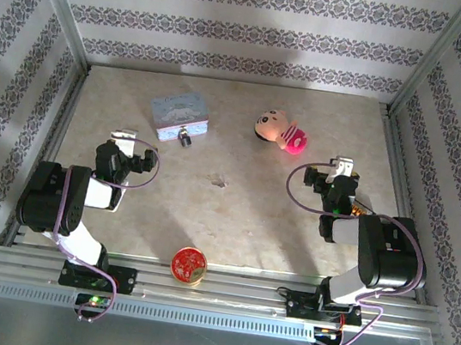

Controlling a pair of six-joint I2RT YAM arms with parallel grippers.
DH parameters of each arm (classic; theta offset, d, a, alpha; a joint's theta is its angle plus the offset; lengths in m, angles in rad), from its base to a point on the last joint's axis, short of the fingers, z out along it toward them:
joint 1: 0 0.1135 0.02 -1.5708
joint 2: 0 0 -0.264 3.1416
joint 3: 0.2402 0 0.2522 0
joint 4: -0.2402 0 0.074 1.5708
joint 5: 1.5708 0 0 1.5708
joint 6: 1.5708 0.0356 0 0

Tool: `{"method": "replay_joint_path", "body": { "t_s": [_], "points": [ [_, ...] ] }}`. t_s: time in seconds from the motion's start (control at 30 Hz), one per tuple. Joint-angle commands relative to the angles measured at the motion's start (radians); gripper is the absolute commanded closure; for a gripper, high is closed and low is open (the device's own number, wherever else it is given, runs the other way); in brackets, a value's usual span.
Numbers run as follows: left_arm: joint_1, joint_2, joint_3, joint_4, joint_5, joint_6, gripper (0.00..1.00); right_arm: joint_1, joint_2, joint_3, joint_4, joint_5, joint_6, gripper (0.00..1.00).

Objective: Unlock a padlock with a key

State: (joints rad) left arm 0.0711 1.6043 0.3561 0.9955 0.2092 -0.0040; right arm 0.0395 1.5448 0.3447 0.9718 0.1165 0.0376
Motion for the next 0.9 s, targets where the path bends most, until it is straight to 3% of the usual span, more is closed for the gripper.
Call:
{"method": "replay_joint_path", "body": {
  "t_s": [0.0, 0.87],
  "points": [
    [-0.011, -0.01, 0.015, -0.014, 0.017, 0.004, 0.01, 0.0, -0.011, -0.007, 0.011, 0.012, -0.003, 0.02],
    [-0.011, -0.01, 0.015, -0.013, 0.016, 0.004, 0.01, -0.006, -0.011, -0.007, 0.008, 0.003, 0.001, 0.02]
  ]
}}
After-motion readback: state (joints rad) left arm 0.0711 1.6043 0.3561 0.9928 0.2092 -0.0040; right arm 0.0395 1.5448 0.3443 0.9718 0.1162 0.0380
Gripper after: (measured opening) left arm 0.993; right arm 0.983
